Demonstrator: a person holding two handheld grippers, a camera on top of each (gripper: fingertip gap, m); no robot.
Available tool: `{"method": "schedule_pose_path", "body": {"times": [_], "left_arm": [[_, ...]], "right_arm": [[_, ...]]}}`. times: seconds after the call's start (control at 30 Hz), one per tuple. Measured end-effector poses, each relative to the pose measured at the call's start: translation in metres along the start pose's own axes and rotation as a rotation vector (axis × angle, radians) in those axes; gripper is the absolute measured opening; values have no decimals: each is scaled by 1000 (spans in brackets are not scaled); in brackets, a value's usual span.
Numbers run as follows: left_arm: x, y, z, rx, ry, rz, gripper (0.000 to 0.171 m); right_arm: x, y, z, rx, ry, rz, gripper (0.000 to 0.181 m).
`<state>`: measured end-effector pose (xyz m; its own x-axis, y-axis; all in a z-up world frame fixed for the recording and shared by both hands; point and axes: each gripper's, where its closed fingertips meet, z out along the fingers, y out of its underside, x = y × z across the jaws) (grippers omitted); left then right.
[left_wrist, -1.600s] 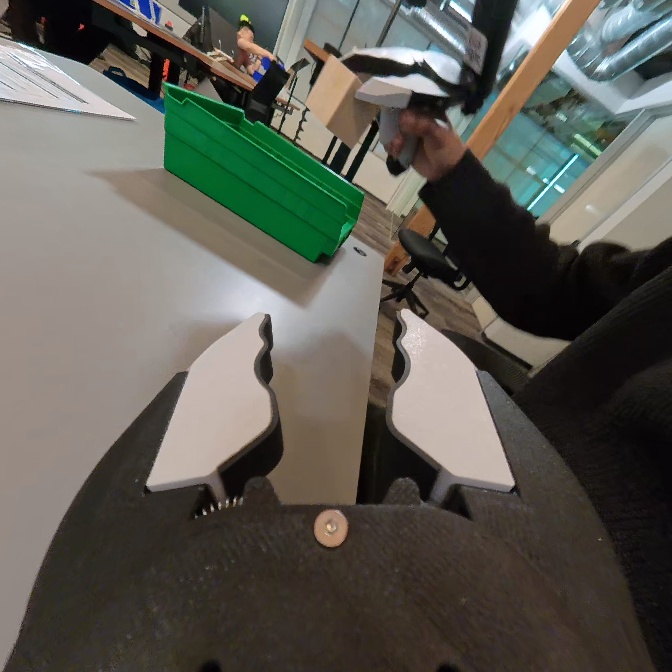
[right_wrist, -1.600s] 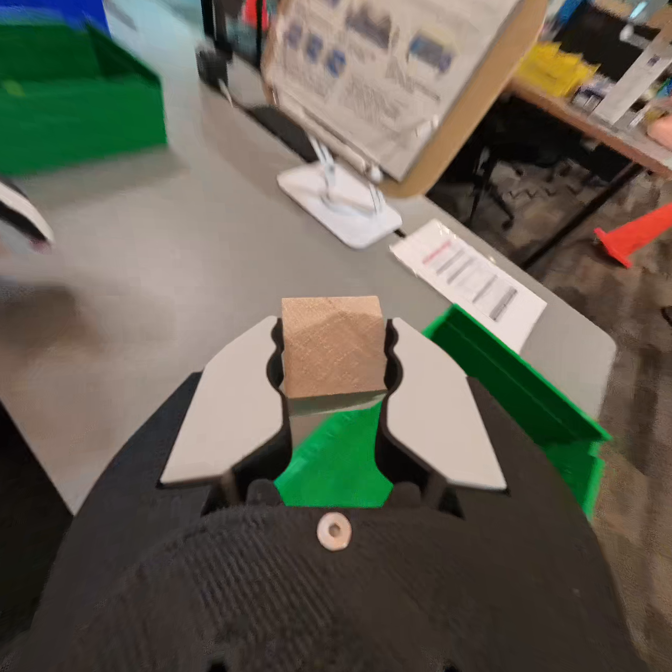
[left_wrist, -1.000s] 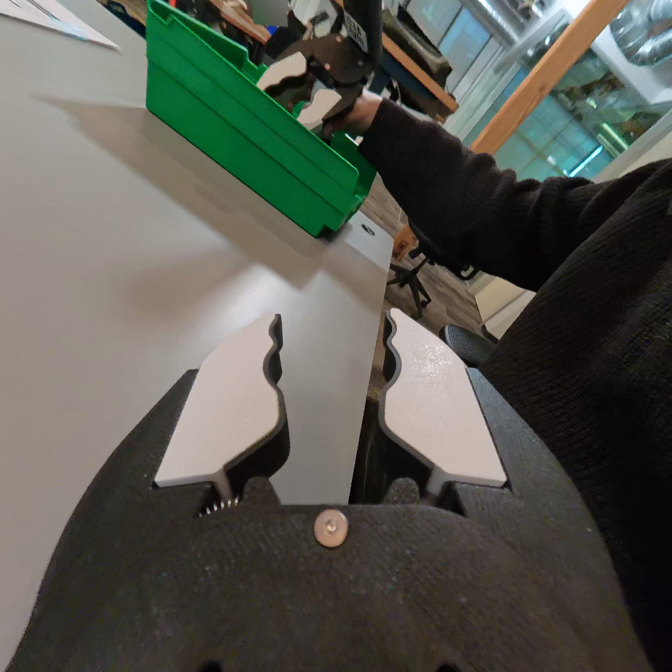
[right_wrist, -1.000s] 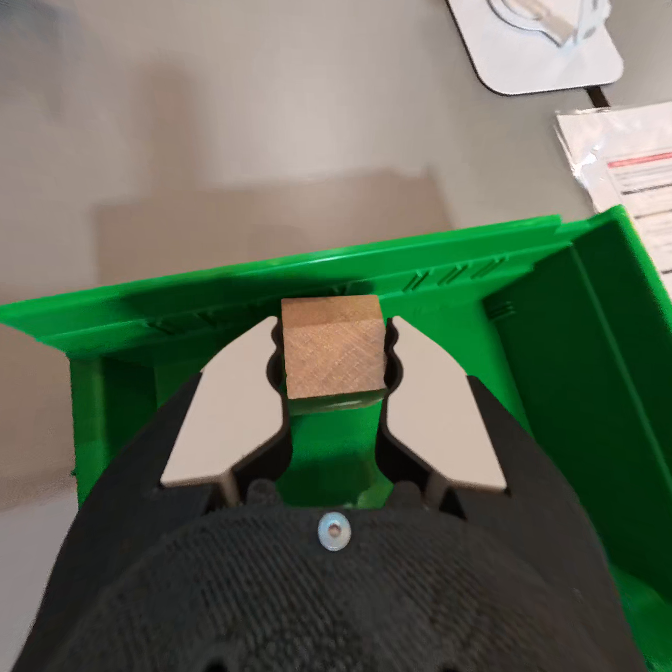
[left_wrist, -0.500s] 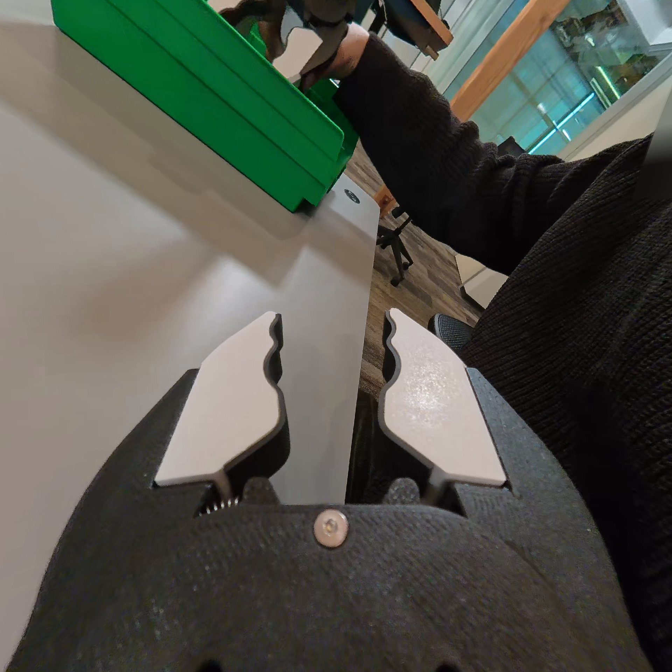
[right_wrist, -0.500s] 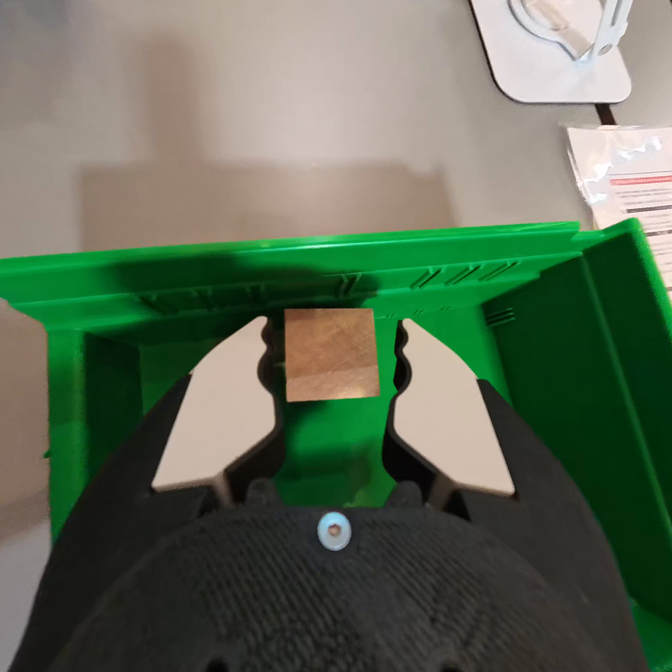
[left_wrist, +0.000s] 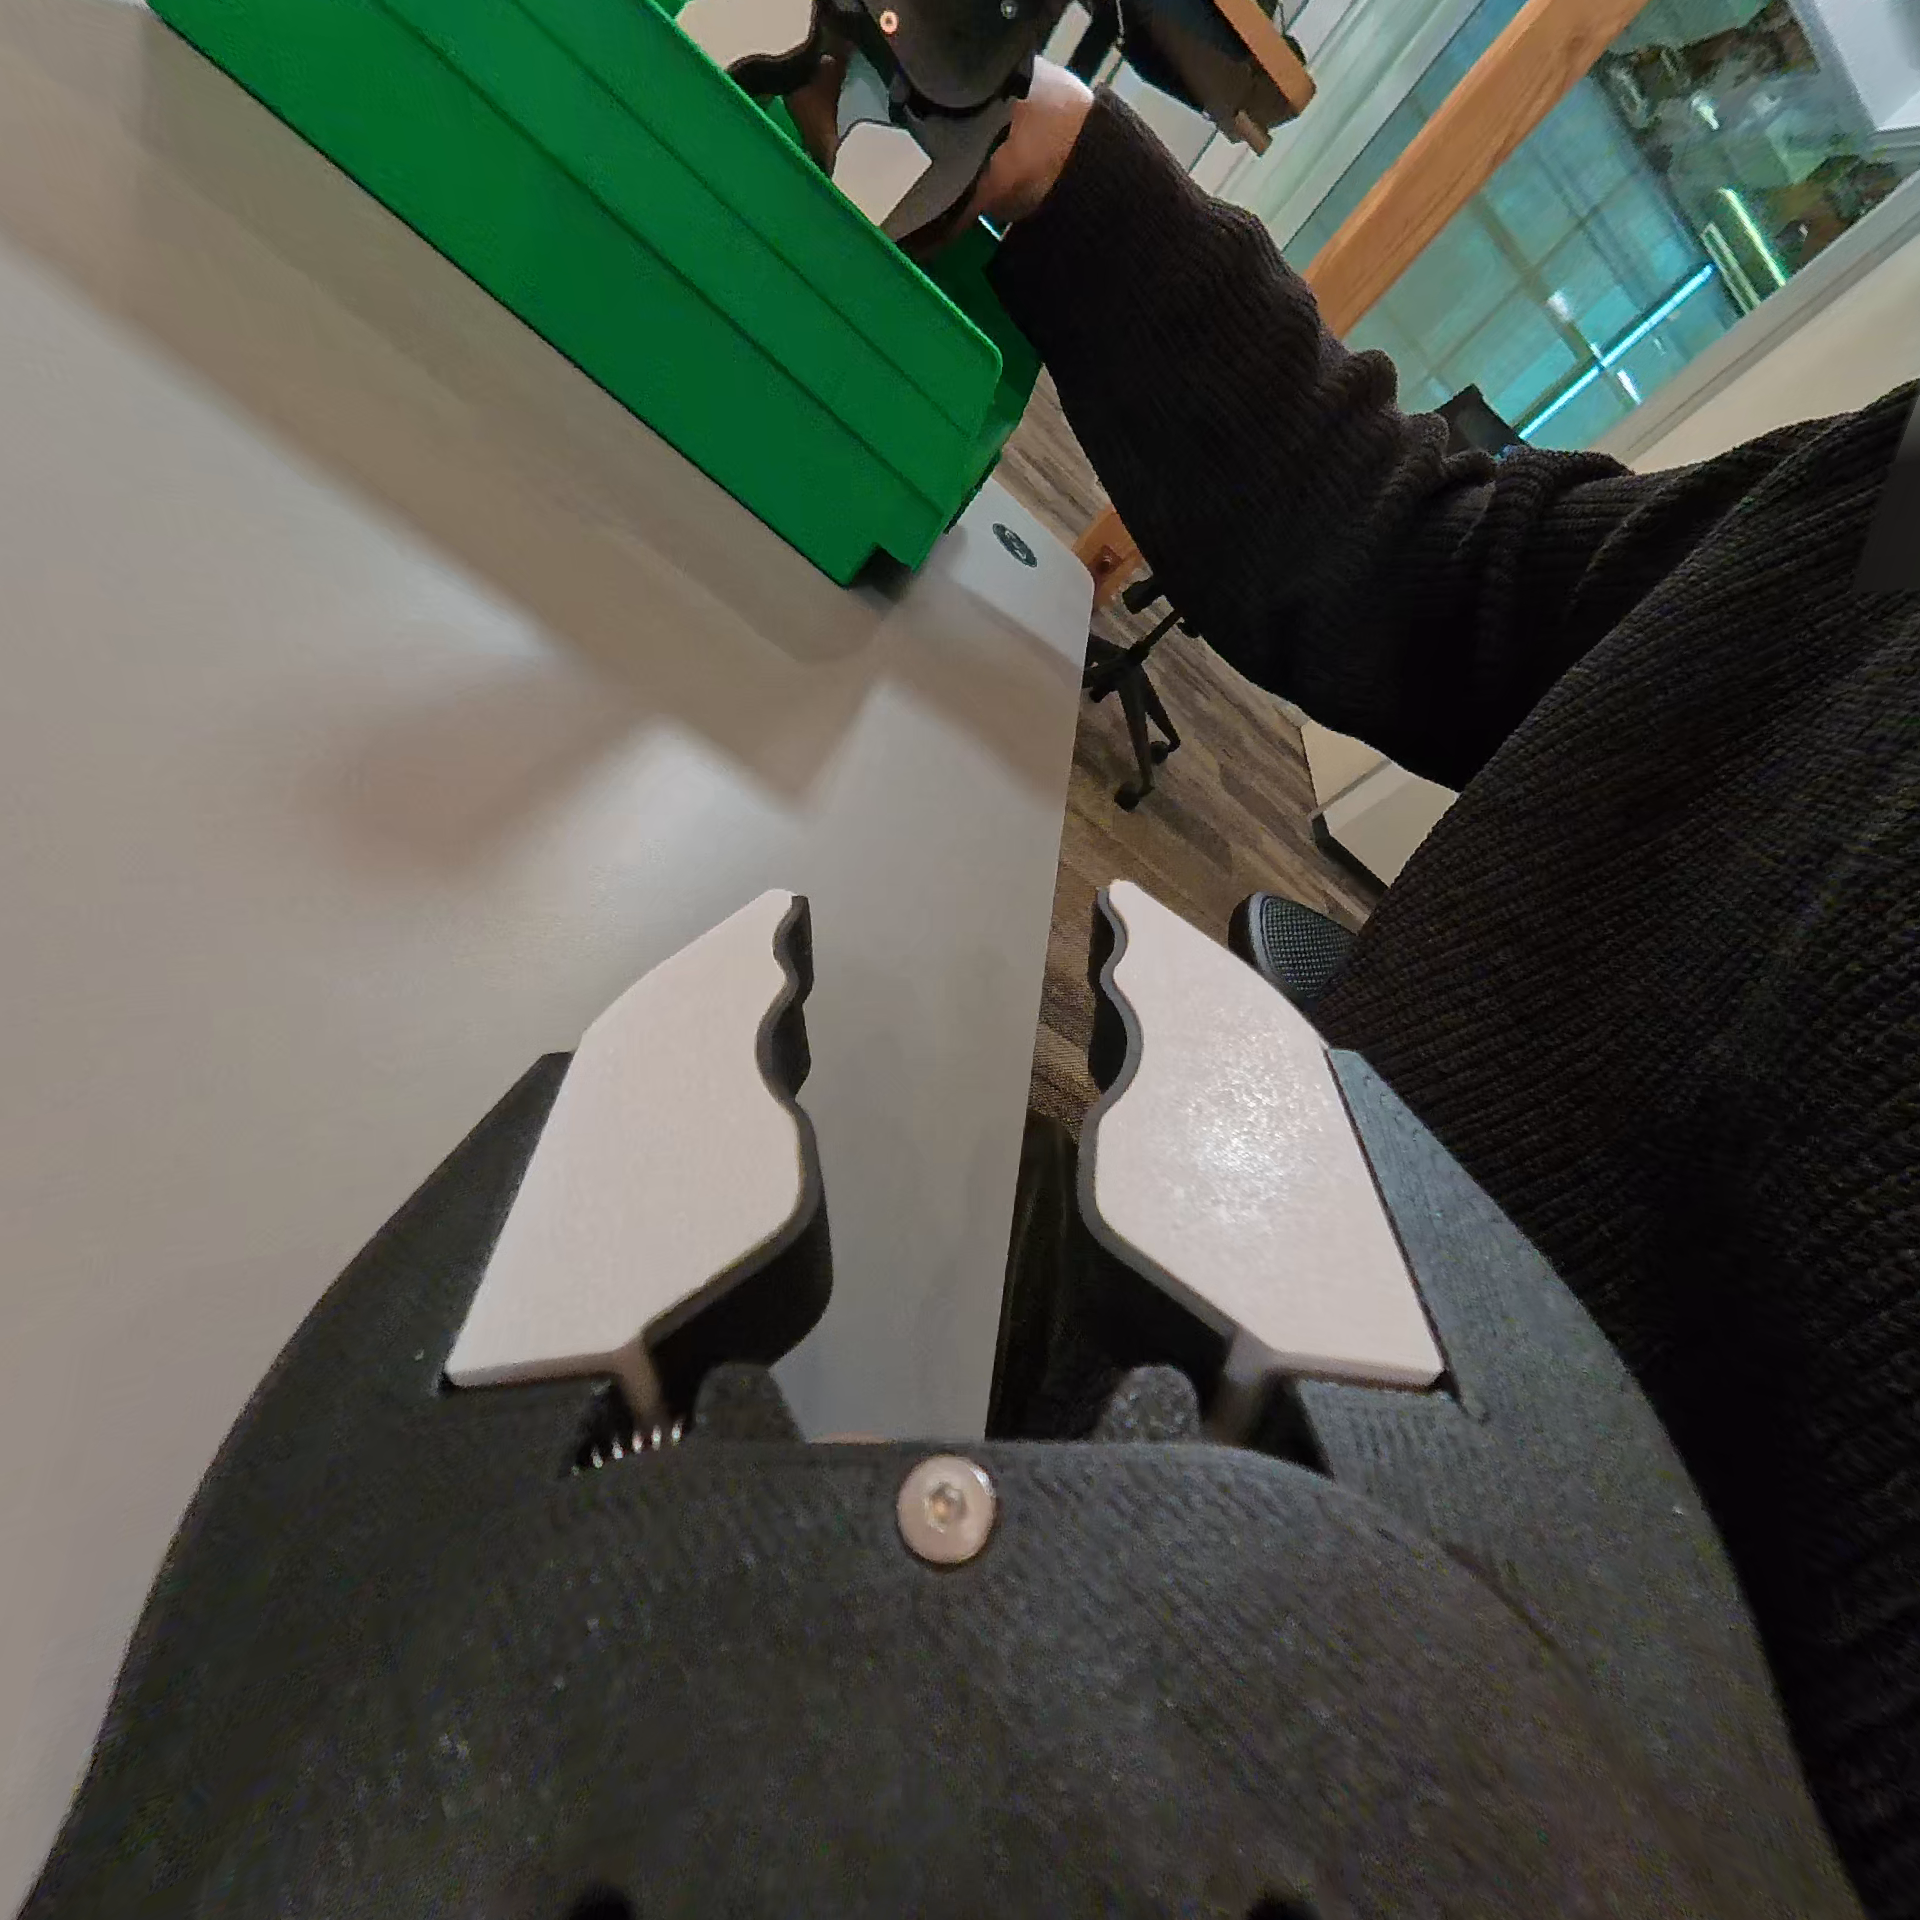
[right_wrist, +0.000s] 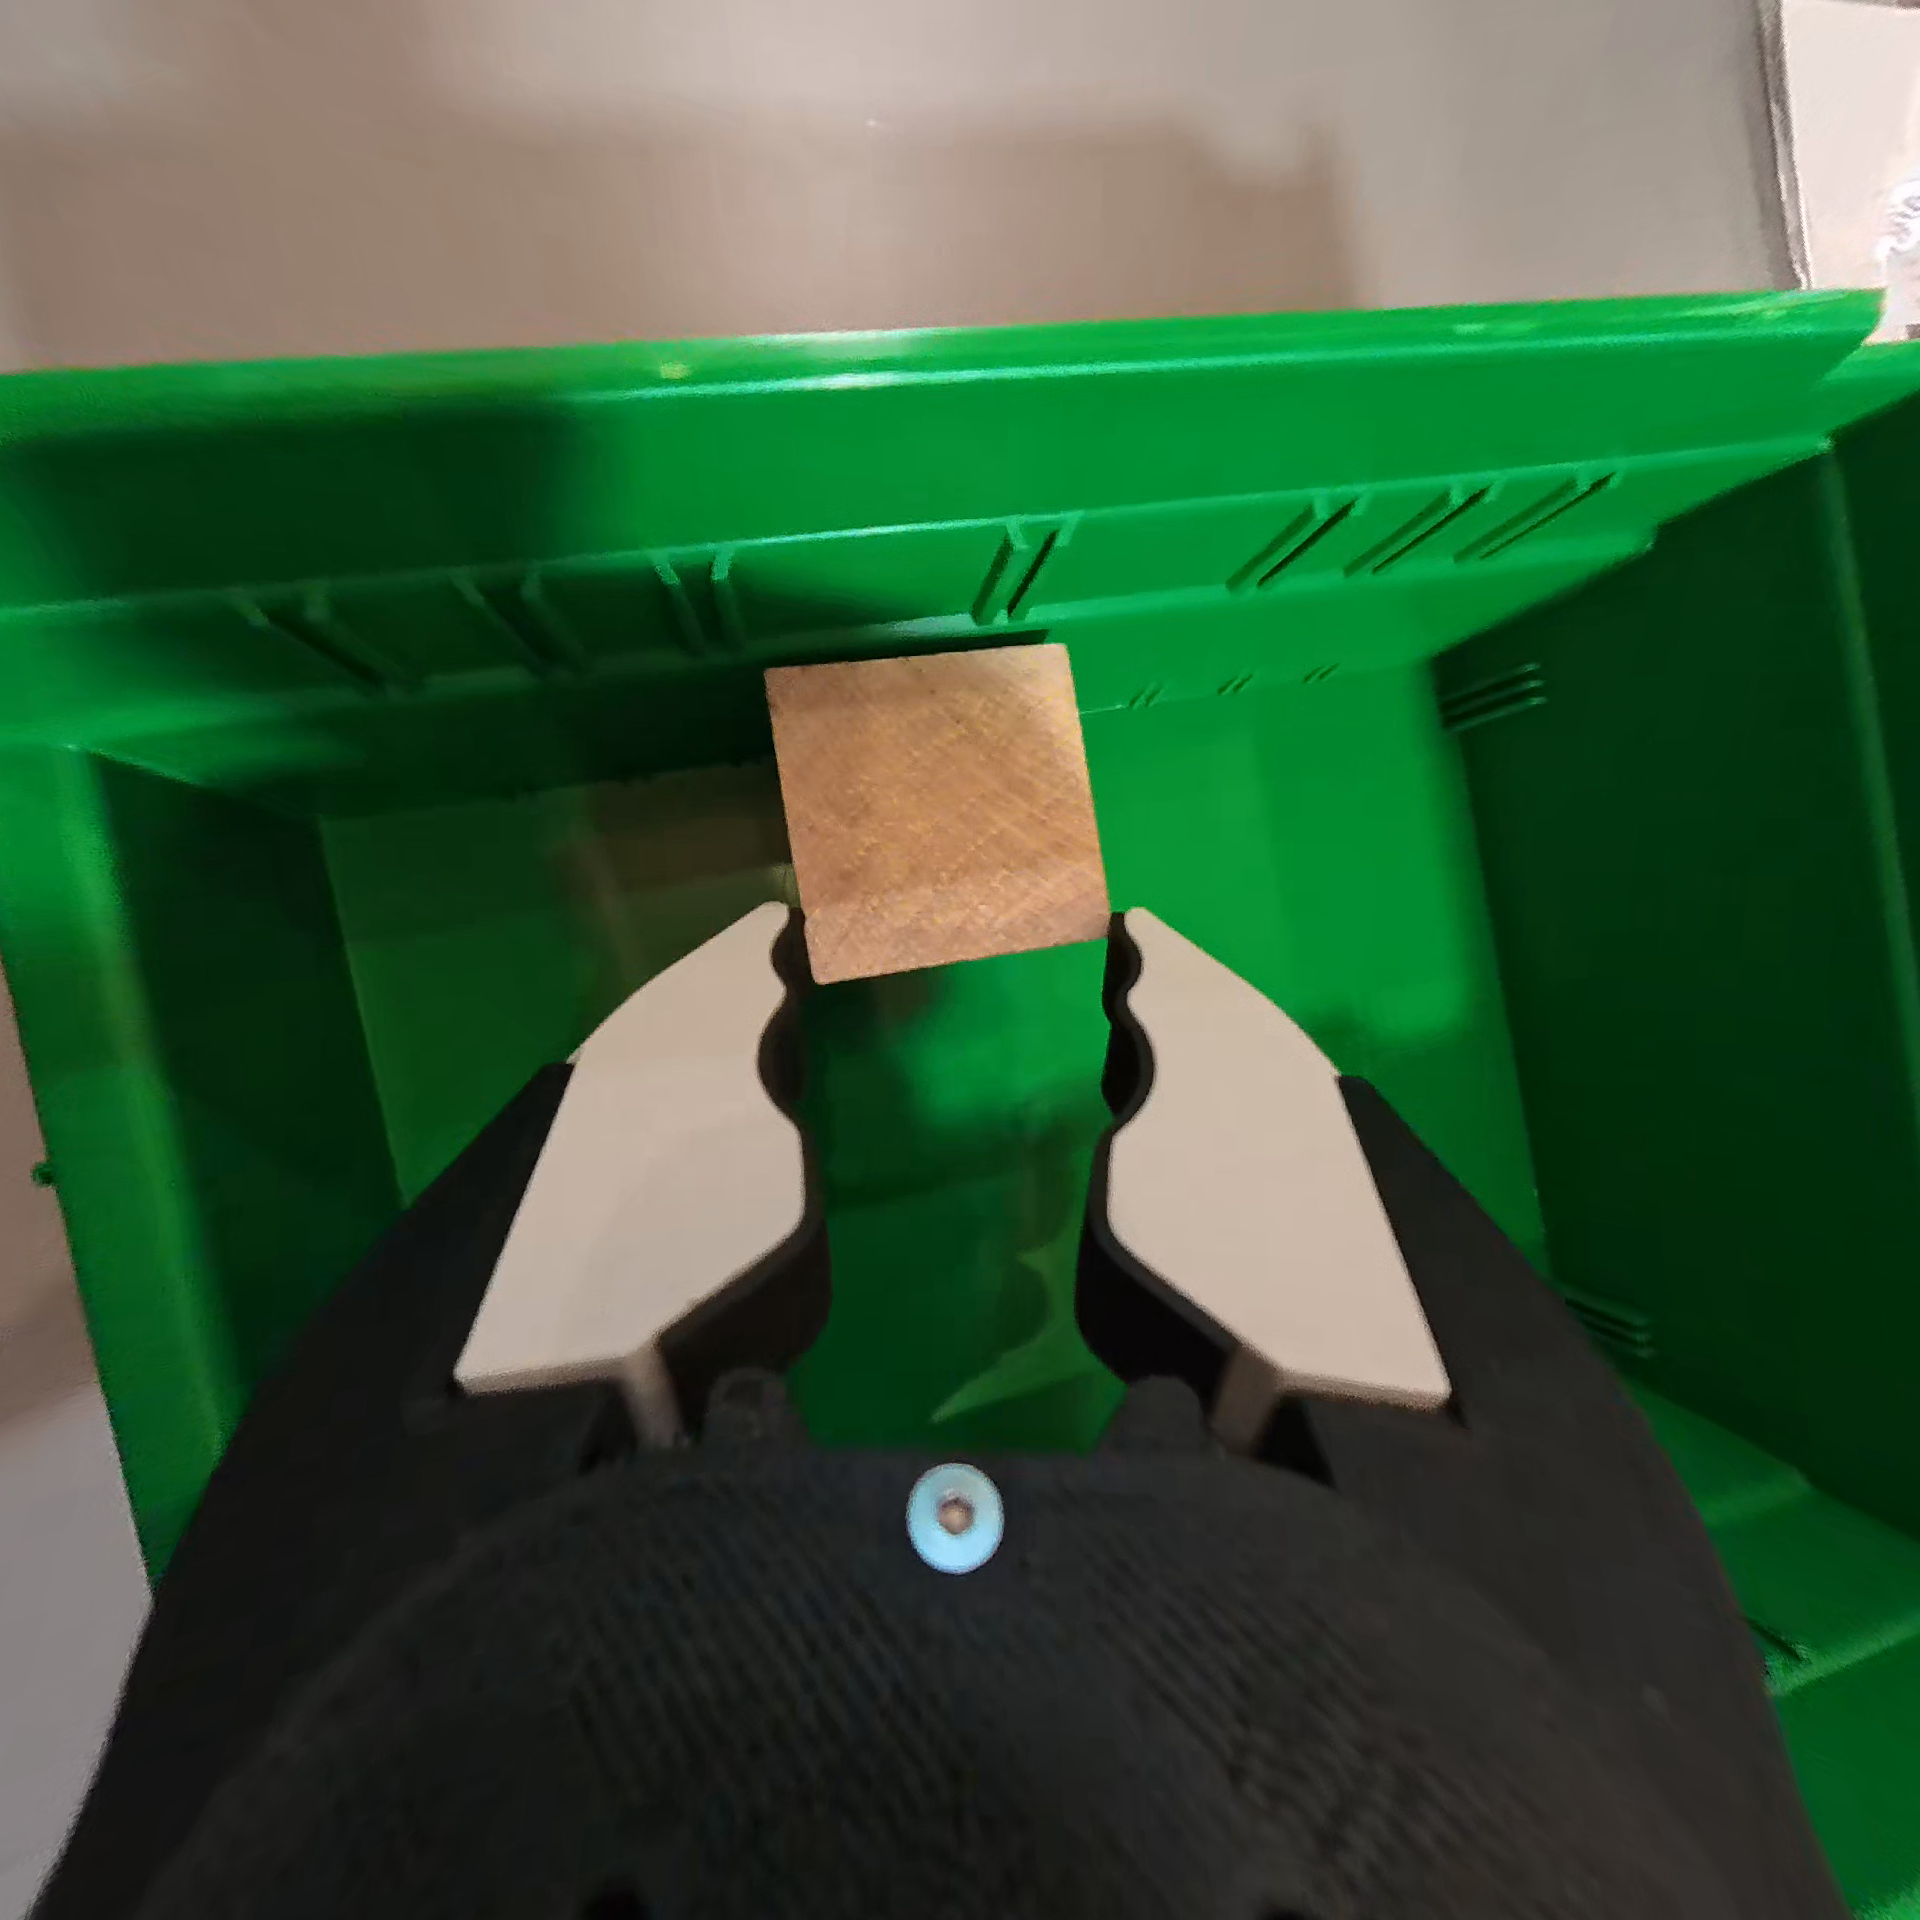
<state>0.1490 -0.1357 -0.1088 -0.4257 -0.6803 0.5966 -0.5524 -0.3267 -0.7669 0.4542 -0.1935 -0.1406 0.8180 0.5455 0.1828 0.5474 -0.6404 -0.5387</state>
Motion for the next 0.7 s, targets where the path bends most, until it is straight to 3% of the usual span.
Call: {"method": "schedule_pose_path", "body": {"times": [0.5, 0.7], "left_arm": [[-4, -2, -5, 36, -1, -29, 52], [-3, -4, -9, 56, 7, -34, 52]], "right_arm": [[3, 1, 0, -22, -21, -43, 56], [8, -7, -13, -30, 35, -11, 75]]}}
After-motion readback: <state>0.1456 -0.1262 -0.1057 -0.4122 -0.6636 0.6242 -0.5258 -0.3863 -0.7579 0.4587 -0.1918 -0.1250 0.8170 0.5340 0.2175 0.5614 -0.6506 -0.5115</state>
